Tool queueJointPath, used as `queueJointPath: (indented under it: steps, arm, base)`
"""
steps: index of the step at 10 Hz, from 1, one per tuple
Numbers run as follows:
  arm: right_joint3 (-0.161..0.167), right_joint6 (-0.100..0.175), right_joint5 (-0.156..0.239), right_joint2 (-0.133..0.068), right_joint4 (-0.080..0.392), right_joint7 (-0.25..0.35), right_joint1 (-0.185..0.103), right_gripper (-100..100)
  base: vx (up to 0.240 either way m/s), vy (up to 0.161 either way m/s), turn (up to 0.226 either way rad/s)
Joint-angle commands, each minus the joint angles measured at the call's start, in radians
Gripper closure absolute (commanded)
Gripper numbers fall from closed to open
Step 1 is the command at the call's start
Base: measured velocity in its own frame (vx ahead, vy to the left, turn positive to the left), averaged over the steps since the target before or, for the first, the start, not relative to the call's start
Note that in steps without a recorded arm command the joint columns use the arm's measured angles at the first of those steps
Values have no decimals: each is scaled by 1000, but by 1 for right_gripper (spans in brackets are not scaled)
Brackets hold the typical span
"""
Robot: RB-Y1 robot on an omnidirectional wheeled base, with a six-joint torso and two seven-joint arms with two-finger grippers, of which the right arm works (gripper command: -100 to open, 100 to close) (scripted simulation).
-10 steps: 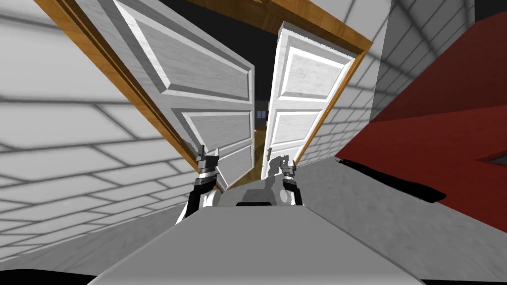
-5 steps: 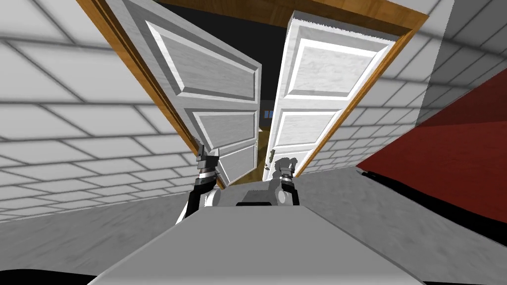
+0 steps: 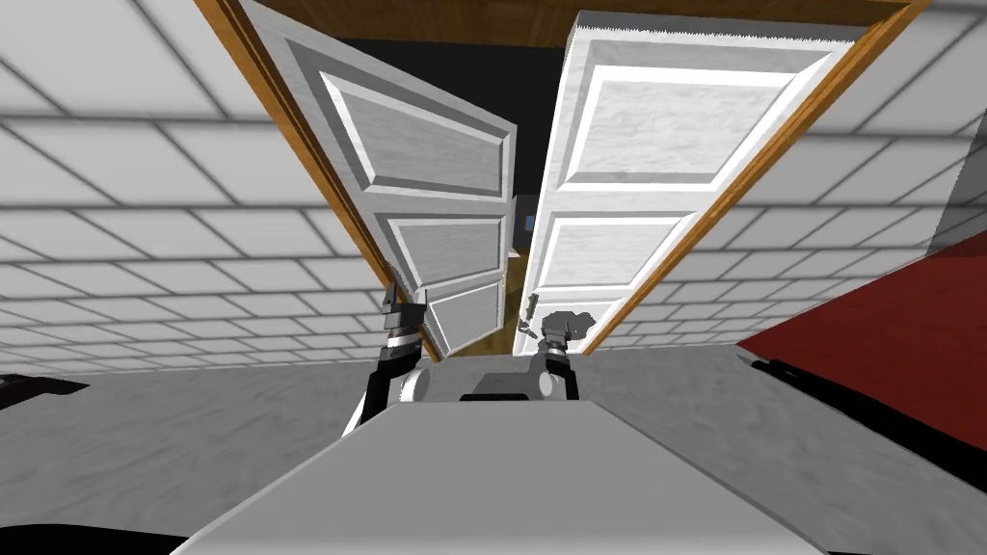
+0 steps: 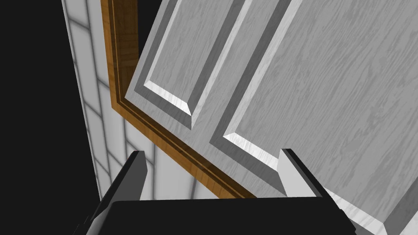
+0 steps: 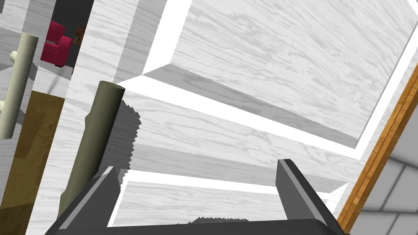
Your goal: Push the door open
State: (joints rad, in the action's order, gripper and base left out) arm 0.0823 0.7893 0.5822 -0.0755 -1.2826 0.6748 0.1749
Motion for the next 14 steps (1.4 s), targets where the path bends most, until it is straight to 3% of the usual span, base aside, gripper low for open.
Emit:
queueJointPath:
  steps: [1, 14]
  arm:
    - [4, 13, 15, 3, 33, 24, -12, -100]
    - [42, 101, 131, 58, 267, 198, -82, -100]
  base:
    - [-9, -103, 217]
    - [-24, -110, 225]
